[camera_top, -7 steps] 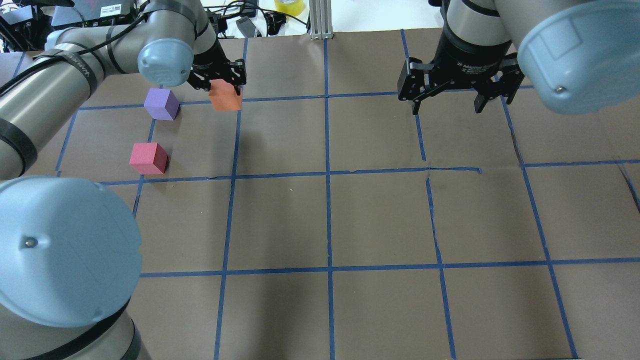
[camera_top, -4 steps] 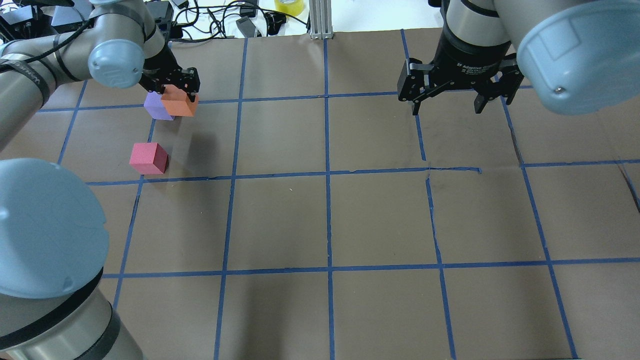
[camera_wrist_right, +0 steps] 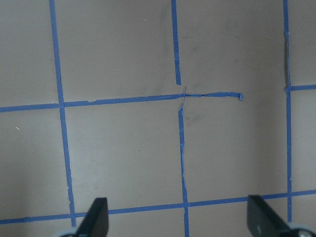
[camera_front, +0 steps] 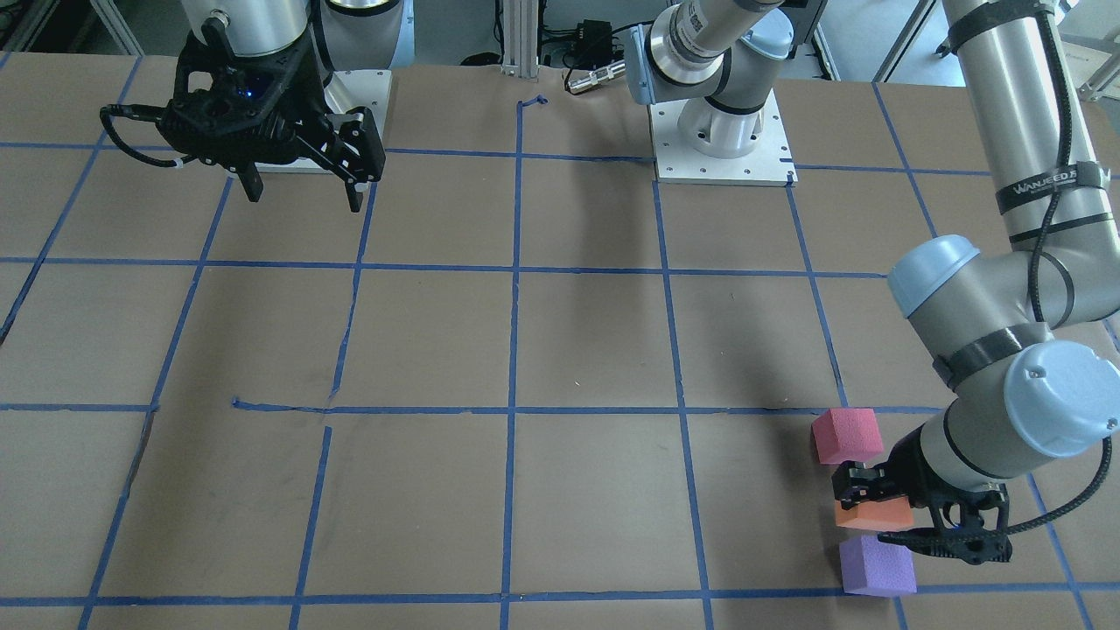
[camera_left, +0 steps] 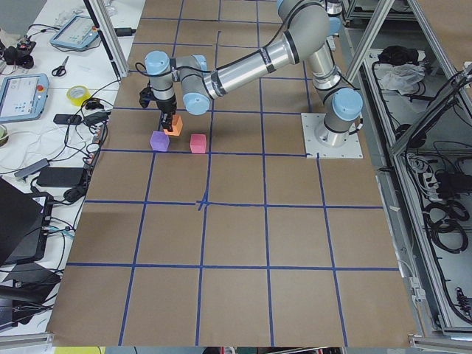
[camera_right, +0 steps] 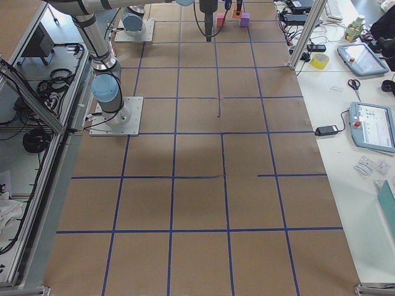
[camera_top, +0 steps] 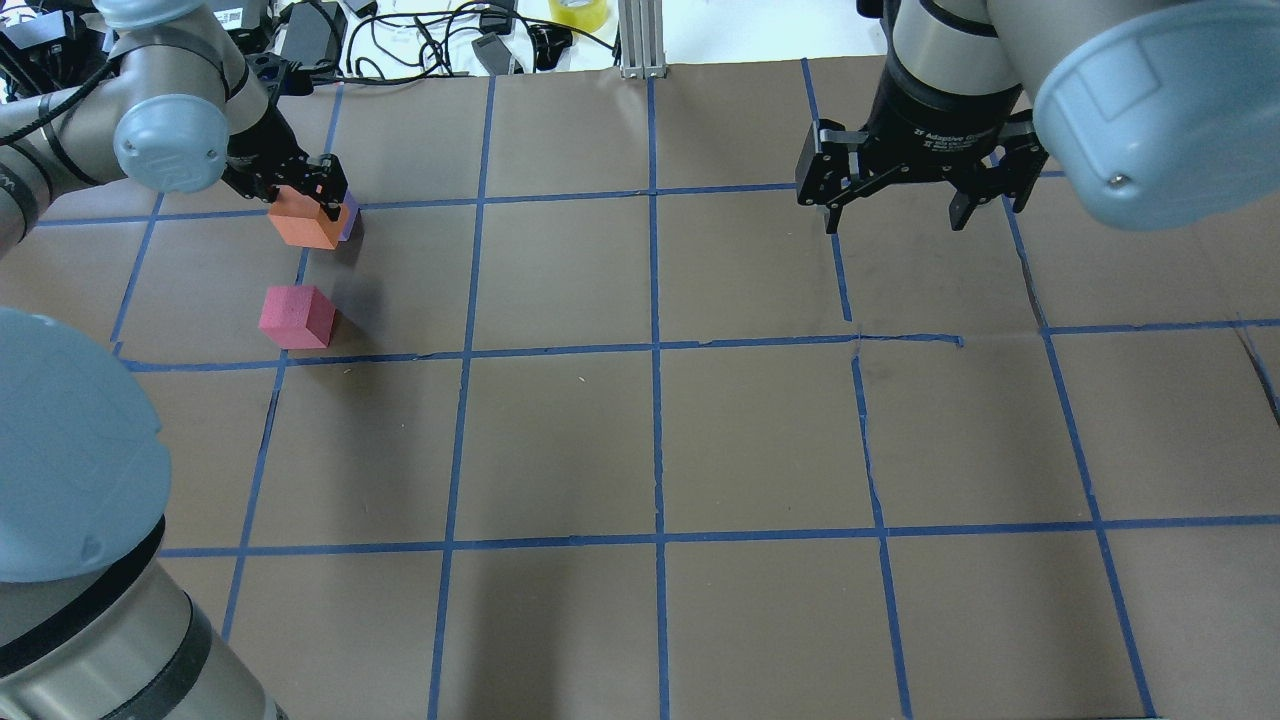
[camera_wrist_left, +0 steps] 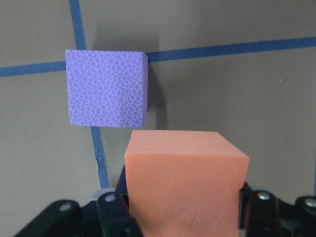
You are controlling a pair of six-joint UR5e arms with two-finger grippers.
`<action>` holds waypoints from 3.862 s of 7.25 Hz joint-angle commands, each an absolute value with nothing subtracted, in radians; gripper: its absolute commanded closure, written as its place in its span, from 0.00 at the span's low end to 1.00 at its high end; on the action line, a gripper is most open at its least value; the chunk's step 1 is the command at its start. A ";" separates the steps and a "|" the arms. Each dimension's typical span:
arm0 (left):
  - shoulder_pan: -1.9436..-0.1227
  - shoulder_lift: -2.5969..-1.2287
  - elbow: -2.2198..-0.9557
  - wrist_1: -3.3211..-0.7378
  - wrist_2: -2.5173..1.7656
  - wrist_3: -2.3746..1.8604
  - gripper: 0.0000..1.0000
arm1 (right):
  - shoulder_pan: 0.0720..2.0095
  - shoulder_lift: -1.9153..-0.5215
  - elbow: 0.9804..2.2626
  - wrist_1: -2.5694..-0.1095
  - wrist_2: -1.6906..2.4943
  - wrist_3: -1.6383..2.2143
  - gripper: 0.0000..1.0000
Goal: Arrange blocks in a line
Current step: 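Carry the orange cube with the left gripper toward the purple cube, then lower the orange cube between the purple and pink cubes with the left gripper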
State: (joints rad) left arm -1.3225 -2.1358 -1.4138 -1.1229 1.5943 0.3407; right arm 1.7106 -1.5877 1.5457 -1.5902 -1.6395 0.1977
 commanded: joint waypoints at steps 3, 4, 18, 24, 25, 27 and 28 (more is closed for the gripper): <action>-1.307 -2.164 -1.419 -1.078 1.585 0.325 0.95 | 1.712 -1.588 1.546 -1.589 -1.638 0.198 0.00; -1.307 -2.167 -1.433 -1.077 1.585 0.274 0.95 | 1.712 -1.588 1.546 -1.589 -1.640 0.198 0.00; -1.269 -2.184 -1.502 -1.032 1.577 0.247 0.95 | 1.715 -1.589 1.546 -1.589 -1.634 0.198 0.00; -1.269 -2.183 -1.540 -1.029 1.580 0.242 0.53 | 1.715 -1.589 1.546 -1.589 -1.635 0.198 0.00; -1.269 -2.183 -1.539 -1.029 1.580 0.244 0.36 | 1.715 -1.589 1.546 -1.589 -1.635 0.198 0.00; -1.269 -2.178 -1.528 -1.026 1.582 0.265 0.30 | 1.715 -1.589 1.546 -1.591 -1.632 0.198 0.00; -1.269 -2.178 -1.528 -0.976 1.588 0.297 0.27 | 1.715 -1.589 1.546 -1.591 -1.631 0.198 0.00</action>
